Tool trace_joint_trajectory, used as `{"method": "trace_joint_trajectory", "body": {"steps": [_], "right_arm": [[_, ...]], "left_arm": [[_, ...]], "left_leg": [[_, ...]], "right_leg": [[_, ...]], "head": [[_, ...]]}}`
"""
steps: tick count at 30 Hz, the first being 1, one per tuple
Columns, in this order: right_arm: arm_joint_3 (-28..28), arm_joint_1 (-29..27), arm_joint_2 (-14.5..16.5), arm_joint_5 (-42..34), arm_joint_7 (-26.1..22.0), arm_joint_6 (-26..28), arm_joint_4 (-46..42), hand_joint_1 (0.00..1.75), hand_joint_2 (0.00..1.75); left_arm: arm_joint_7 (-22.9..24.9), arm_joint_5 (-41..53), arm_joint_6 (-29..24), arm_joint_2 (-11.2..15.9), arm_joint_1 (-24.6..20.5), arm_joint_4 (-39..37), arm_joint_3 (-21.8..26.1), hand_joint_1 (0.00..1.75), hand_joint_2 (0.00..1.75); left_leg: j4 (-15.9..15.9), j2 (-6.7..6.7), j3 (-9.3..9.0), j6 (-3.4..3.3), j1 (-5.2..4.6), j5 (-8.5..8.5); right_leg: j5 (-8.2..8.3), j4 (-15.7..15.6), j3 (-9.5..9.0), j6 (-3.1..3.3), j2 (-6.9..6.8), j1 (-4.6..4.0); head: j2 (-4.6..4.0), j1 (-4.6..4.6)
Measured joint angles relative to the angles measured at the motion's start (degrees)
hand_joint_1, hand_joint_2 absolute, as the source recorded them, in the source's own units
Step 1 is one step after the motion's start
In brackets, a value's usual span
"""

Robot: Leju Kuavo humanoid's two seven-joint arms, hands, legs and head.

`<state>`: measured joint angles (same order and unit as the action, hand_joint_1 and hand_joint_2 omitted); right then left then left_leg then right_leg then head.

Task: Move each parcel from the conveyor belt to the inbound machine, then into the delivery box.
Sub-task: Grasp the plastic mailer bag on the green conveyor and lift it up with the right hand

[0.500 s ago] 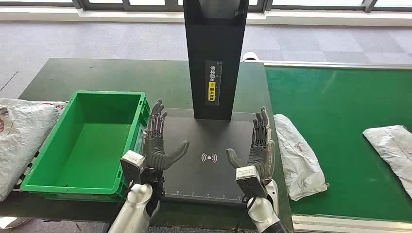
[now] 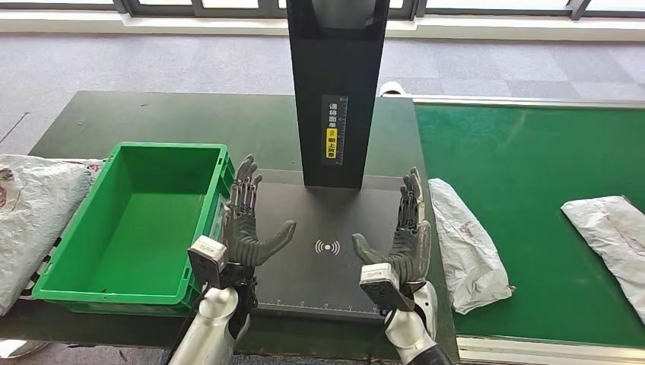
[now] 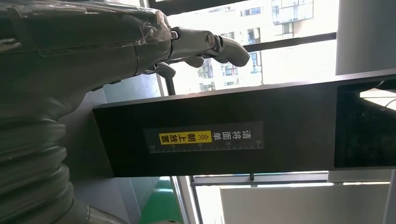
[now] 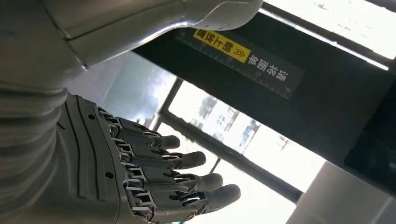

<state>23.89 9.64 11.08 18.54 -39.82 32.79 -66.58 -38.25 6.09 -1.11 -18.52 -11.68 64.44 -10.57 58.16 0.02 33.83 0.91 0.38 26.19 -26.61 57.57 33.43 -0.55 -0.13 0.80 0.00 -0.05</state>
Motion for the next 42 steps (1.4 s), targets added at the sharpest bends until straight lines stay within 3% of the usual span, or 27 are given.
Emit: {"method": "trace_joint_trajectory", "body": {"steps": [3, 7, 10, 23, 29, 33, 37, 42], "right_arm": [[-2.7, 0.0, 0.0, 13.9, 3.1, 5.5, 1.4, 0.00, 1.75], [-13.8, -1.3, 0.8, 35.8, 8.9, 7.0, 1.5, 0.00, 1.75], [-22.1, -2.1, 1.7, 42.6, 9.6, 7.2, 1.4, 0.00, 1.75], [-43.5, -2.5, 4.4, 43.6, 5.0, 7.2, 1.3, 0.00, 1.75], [-48.2, -1.9, 5.0, 44.8, 5.6, 7.2, 1.5, 0.00, 1.75], [-51.7, 0.0, 4.2, 39.3, 9.8, 6.5, 6.2, 0.00, 1.75], [-52.1, 1.2, 2.6, 34.9, 13.2, 5.5, 11.8, 0.00, 1.75], [-52.1, 1.3, 2.5, 34.8, 13.4, 5.5, 12.1, 0.00, 1.75]], "left_arm": [[0.0, -0.1, 0.1, 0.0, 0.1, 0.1, 0.2, 0.00, 1.75], [0.0, 0.0, 0.1, 0.0, 0.3, 0.3, 0.6, 0.00, 1.75], [0.0, 0.1, 0.1, 0.0, 0.5, 0.5, 1.1, 0.00, 1.75], [0.0, 0.4, -0.6, 0.0, 1.2, 1.2, 2.0, 0.00, 1.75], [0.0, 0.2, -1.4, 0.0, 1.4, 1.6, 2.2, 0.00, 1.75], [0.0, -0.2, -1.9, 0.0, 1.8, 2.4, 2.3, 0.00, 1.75], [0.0, -0.1, -2.2, 0.0, 2.2, 2.8, 2.5, 0.00, 1.75], [0.0, -0.1, -2.3, 0.0, 2.2, 2.8, 2.5, 0.00, 1.75]], "left_leg": [[0.0, -0.01, 0.00, 0.00, 0.00, 0.00], [0.0, -0.09, 0.01, 0.00, -0.01, 0.00], [0.0, -0.12, 0.02, 0.00, -0.01, 0.00], [0.0, -0.12, 0.02, 0.00, -0.01, 0.00], [0.0, -0.11, 0.02, 0.00, -0.01, 0.00], [0.0, -0.10, 0.01, 0.00, 0.00, 0.00], [0.0, -0.10, 0.02, 0.00, 0.00, 0.00], [0.0, -0.09, 0.02, 0.00, 0.00, 0.00]], "right_leg": [[0.00, 0.0, 0.00, 0.00, -0.03, 0.00], [0.00, 0.0, -0.05, -0.01, -0.09, 0.01], [0.00, 0.0, -0.05, -0.01, -0.08, 0.02], [0.00, 0.0, -0.04, -0.01, -0.09, 0.01], [0.00, 0.0, -0.03, -0.01, -0.09, 0.01], [0.00, 0.0, -0.05, -0.01, -0.08, 0.00], [0.01, 0.0, -0.06, -0.01, -0.07, 0.00], [0.01, 0.0, -0.05, -0.01, -0.06, 0.00]], "head": [[0.00, -0.02], [0.00, 0.01], [0.00, 0.01], [0.00, 0.01], [0.00, 0.01], [0.00, 0.01], [0.00, 0.01], [0.00, 0.01]]}}
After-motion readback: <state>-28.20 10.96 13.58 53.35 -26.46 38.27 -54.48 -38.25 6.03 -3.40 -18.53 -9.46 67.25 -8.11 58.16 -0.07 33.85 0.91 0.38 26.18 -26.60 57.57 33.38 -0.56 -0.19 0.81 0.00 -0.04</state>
